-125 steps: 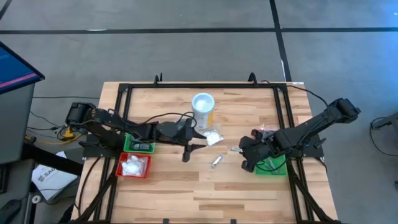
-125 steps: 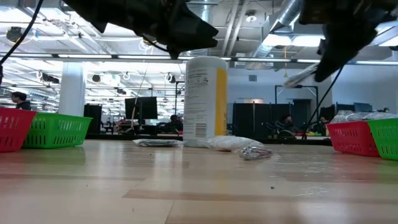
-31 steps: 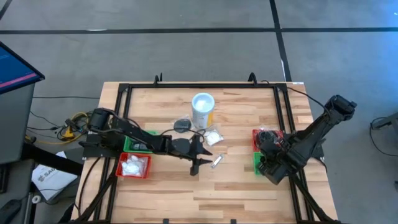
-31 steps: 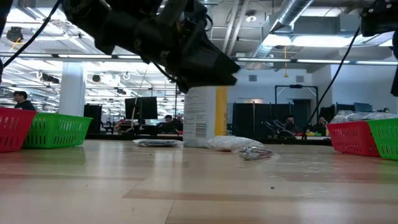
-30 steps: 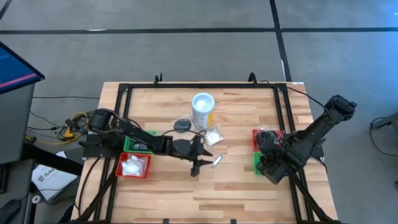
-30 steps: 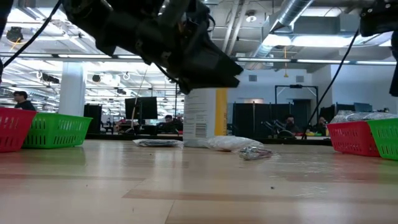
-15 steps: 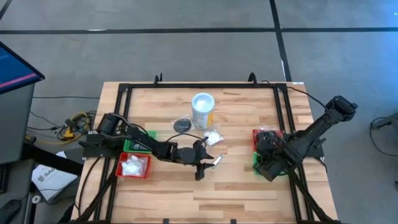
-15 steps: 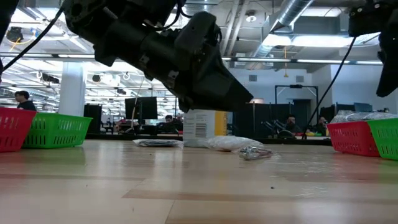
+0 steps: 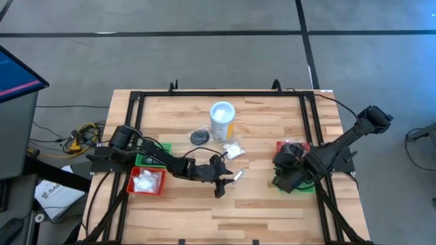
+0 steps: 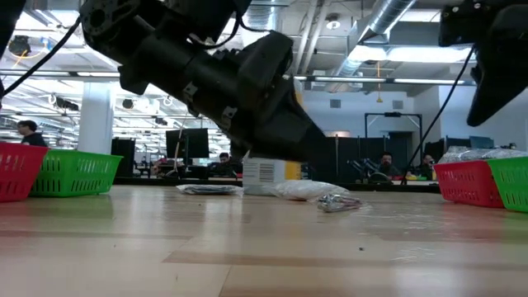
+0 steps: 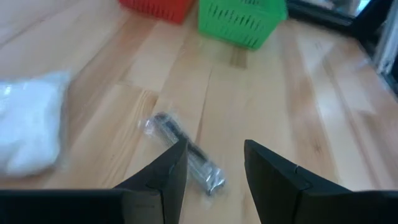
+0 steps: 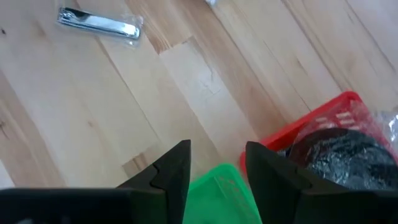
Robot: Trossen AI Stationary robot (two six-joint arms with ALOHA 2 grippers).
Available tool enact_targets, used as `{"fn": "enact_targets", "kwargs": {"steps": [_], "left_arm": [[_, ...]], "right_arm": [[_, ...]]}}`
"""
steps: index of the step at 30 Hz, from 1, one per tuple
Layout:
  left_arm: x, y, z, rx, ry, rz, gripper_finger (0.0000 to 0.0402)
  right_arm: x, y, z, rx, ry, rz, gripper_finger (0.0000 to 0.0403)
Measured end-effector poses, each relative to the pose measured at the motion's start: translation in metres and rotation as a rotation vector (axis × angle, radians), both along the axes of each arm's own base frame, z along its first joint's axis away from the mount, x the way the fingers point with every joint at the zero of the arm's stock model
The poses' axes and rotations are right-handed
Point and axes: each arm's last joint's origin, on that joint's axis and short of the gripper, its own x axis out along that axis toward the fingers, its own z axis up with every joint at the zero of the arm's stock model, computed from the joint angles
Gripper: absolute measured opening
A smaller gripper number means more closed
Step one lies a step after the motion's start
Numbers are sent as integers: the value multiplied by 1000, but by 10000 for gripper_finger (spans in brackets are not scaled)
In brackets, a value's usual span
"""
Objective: Pick & Place Travel size toiletries
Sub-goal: Put the nail cutter into the right green bin
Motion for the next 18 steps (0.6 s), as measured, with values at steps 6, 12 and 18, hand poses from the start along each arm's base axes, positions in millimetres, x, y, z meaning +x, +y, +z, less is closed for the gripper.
{"fn": "enact_targets", "kwargs": {"steps": [6, 12, 18], "left_arm": [[11, -8, -13, 5, 20, -5, 149], [22, -15, -30, 9, 38, -16, 149], [25, -16, -39, 15, 61, -14, 149]], "right_arm": [[4, -5, 0, -8, 4, 3, 138], [4, -5, 0, -8, 5, 0, 138], [4, -5, 0, -3, 2, 3, 141]]}}
